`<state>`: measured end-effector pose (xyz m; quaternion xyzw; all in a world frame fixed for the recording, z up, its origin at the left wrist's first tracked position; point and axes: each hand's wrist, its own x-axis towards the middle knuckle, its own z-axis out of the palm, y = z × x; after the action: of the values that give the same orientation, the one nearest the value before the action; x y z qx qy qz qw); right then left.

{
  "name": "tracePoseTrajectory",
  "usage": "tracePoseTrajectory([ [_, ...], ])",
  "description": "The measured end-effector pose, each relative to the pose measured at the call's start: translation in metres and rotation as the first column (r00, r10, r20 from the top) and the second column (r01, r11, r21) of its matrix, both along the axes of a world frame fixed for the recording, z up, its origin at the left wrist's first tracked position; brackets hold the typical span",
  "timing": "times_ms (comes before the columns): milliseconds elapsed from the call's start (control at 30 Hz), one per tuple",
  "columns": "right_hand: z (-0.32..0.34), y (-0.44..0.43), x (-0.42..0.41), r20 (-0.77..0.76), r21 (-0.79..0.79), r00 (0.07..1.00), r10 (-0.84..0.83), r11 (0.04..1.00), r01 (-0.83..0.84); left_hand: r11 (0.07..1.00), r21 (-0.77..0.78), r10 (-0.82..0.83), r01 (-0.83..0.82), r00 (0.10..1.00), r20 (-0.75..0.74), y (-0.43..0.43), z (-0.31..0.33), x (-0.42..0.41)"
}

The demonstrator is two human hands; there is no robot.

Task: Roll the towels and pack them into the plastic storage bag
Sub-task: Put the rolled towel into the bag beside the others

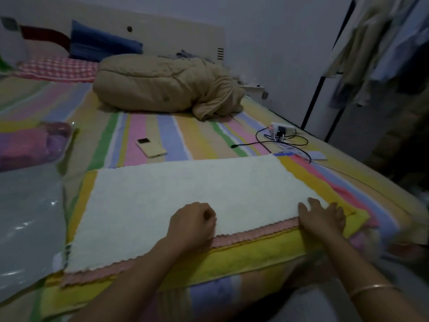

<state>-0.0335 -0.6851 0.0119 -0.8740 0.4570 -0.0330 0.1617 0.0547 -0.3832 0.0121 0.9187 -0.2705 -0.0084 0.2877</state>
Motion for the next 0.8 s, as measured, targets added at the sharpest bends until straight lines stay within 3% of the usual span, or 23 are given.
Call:
tracePoseTrajectory([
  [133, -0.005, -0.009, 0.005, 0.057, -0.038, 0.998, -0.030, 0.999, 0.033, 0.998, 0.025, 0.065, -0.065, 0.998, -0.021, -0.006, -0.002, 0.002],
  [333, -0.003, -0.002, 0.007, 0.110, -0.242, 0.994, -0.004, 0.970, 0.031, 0.994, 0.021, 0.110, -0.109, 0.993, -0.053, -0.006, -0.005, 0.000],
  [433, 0.006, 0.018, 0.008, 0.209, -0.310, 0.965, 0.157, 0.947, -0.087, 0.990, -0.036, 0.128, -0.133, 0.985, -0.114, -0.004, -0.005, 0.002],
  [500, 0.016, 0.046, 0.015, 0.299, -0.324, 0.885, 0.357, 0.910, -0.258, 0.965, -0.179, 0.153, -0.194, 0.963, -0.221, 0.001, 0.001, 0.005],
  [600, 0.035, 0.113, 0.030, 0.361, -0.349, 0.670, 0.649, 0.760, -0.549, 0.798, -0.401, 0.193, -0.450, 0.821, -0.536, 0.014, 0.022, 0.009],
  [667, 0.045, 0.159, 0.036, 0.378, -0.338, 0.479, 0.792, 0.600, -0.725, 0.699, -0.415, 0.187, -0.582, 0.709, -0.680, 0.031, 0.041, 0.013],
  [733, 0.052, 0.195, 0.040, 0.407, -0.242, 0.323, 0.855, 0.441, -0.864, 0.662, -0.388, 0.197, -0.641, 0.648, -0.735, 0.051, 0.055, 0.022],
  [800, 0.056, 0.212, 0.048, 0.474, -0.121, 0.236, 0.848, 0.328, -0.937, 0.665, -0.324, 0.255, -0.673, 0.612, -0.749, 0.072, 0.060, 0.034],
])
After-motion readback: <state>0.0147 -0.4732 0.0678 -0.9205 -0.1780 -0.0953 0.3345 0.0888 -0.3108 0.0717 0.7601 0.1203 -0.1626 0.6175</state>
